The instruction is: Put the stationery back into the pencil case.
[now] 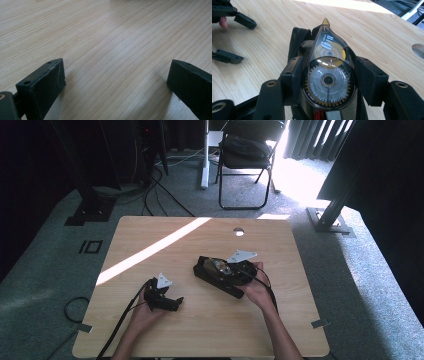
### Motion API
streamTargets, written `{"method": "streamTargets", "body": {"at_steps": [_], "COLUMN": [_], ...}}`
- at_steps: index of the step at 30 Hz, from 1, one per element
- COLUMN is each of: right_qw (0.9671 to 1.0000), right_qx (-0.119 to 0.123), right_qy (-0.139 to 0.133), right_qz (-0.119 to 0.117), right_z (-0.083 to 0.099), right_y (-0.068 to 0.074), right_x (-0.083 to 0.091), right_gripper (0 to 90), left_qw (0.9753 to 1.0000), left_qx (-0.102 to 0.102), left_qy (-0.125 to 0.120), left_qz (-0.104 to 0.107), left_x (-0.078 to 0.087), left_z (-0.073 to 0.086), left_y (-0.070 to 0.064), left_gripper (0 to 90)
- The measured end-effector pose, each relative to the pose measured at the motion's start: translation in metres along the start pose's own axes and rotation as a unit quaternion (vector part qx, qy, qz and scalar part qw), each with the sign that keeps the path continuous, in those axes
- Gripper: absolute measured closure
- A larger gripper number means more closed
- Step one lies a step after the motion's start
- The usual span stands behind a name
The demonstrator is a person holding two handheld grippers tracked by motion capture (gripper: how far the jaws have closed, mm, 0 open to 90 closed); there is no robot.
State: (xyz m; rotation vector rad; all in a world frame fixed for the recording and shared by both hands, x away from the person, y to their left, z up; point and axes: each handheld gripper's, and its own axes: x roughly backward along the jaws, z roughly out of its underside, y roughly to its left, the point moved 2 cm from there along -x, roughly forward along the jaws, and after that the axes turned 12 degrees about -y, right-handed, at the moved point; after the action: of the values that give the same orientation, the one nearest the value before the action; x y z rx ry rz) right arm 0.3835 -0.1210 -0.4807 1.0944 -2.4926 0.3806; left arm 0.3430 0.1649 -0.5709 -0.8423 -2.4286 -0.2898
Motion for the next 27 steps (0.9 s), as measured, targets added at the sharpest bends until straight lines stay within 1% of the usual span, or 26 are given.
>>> {"method": "streamTargets", "body": {"at_steps": [1,14,27], "right_qw": [1.0,0.9997,0.9985], "right_qx": [0.002,0.0,-0.001], "right_qy": [0.003,0.025,0.054], "right_qz": [0.001,-0.007,-0.012], "right_z": [0.0,0.004,0.007], "right_y": [0.0,-0.001,0.0], "right_x": [-0.001,-0.012,-0.023], "right_gripper": [41.7,41.6,41.5], "left_qw": [1.0,1.0,1.0], "left_qx": [0.0,0.0,0.0], "left_qy": [0.0,0.0,0.0], "left_qz": [0.0,0.0,0.0], "left_x": [0.0,0.0,0.0], "left_z": [0.0,0.0,0.0], "left_y": [0.0,0.0,0.0], "left_gripper": [2.1,2.1,2.1]}}
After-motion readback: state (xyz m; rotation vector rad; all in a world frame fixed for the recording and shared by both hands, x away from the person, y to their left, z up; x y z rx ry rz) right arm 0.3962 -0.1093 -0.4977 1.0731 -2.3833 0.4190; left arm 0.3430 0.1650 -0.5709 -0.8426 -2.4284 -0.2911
